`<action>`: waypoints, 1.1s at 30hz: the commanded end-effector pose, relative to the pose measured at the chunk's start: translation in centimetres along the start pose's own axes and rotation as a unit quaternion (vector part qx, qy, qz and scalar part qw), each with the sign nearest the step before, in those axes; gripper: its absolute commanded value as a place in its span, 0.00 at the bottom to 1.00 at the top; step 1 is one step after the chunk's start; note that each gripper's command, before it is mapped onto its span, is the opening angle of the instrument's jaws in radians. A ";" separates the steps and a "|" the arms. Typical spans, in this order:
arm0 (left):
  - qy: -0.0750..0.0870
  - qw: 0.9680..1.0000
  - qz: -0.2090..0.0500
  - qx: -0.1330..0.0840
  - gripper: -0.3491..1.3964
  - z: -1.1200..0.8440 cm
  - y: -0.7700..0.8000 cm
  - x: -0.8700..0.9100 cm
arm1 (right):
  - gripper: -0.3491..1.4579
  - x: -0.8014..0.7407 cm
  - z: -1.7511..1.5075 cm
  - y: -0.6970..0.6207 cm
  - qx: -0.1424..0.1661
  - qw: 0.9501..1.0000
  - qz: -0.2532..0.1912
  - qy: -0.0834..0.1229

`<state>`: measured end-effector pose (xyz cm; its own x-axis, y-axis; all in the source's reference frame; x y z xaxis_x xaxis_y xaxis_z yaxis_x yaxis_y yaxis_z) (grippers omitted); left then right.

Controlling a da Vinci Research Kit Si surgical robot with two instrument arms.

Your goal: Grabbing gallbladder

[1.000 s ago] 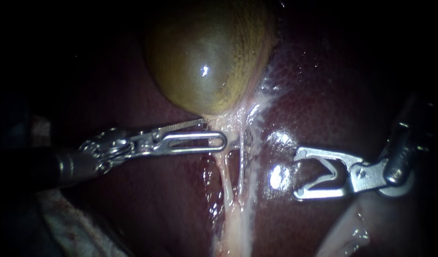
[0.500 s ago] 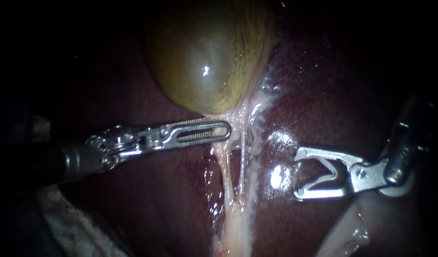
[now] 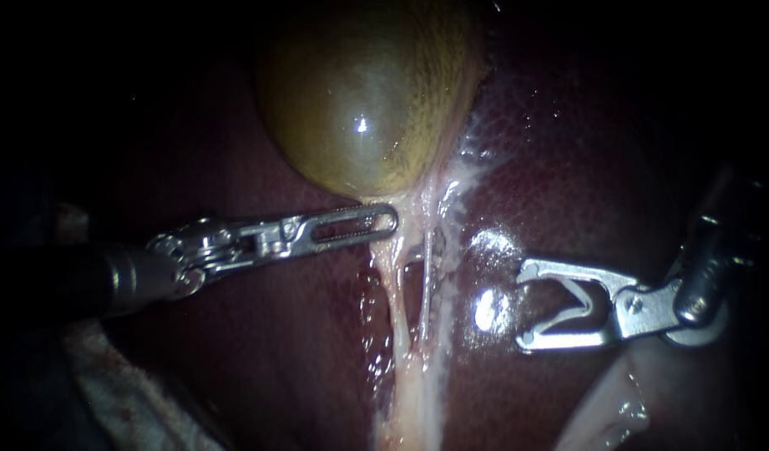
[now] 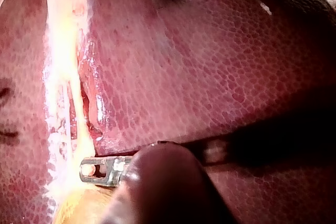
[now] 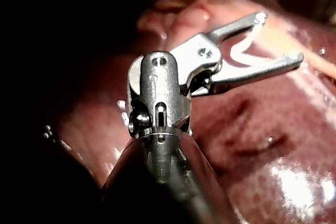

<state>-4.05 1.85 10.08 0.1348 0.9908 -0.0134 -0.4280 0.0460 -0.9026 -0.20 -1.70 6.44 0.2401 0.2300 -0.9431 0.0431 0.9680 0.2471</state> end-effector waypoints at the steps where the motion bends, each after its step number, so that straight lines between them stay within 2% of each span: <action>1: 0.000 1.000 0.000 0.000 0.03 0.00 0.00 0.00 | 0.53 0.00 0.00 0.00 0.000 1.000 0.001 0.000; 33: -0.003 1.000 -0.001 -0.002 0.04 0.00 0.02 -0.01 | 0.53 0.00 0.00 -0.01 0.000 1.000 0.003 0.000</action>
